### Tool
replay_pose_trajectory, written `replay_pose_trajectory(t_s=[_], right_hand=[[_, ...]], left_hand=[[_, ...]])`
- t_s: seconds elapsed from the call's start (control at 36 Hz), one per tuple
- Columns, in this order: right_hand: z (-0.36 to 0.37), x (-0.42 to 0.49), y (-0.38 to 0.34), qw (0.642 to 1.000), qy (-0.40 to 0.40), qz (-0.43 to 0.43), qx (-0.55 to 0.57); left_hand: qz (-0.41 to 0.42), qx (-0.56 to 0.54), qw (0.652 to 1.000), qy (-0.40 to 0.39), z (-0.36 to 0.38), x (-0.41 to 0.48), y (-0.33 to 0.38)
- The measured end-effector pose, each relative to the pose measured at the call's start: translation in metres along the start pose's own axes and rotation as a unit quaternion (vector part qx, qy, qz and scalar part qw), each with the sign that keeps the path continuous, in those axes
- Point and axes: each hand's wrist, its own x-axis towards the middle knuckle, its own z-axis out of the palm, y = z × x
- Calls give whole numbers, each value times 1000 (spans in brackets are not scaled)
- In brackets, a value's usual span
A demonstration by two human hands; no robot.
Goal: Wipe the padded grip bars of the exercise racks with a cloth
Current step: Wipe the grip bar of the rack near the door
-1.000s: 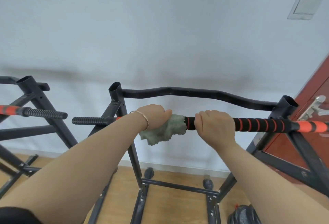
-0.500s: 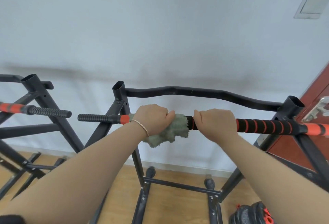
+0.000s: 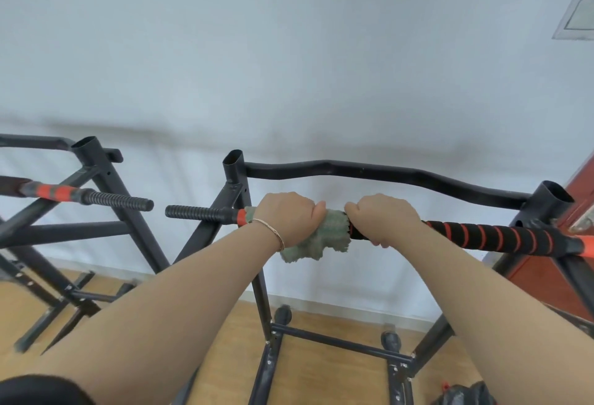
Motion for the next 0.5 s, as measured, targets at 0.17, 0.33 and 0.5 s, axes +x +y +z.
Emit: replay_pose_trajectory(t_s=[0.17, 0.33, 0.5], right_hand=[[41, -32, 0, 958, 262, -58, -101], [-9, 1, -12, 994, -39, 74, 66], [-18, 11, -17, 946, -201, 96, 234]], left_hand=[[12, 40, 999, -28, 1, -8, -28], [11, 71, 997, -35, -1, -9, -22], [-35, 42, 998, -41, 2, -11, -21]])
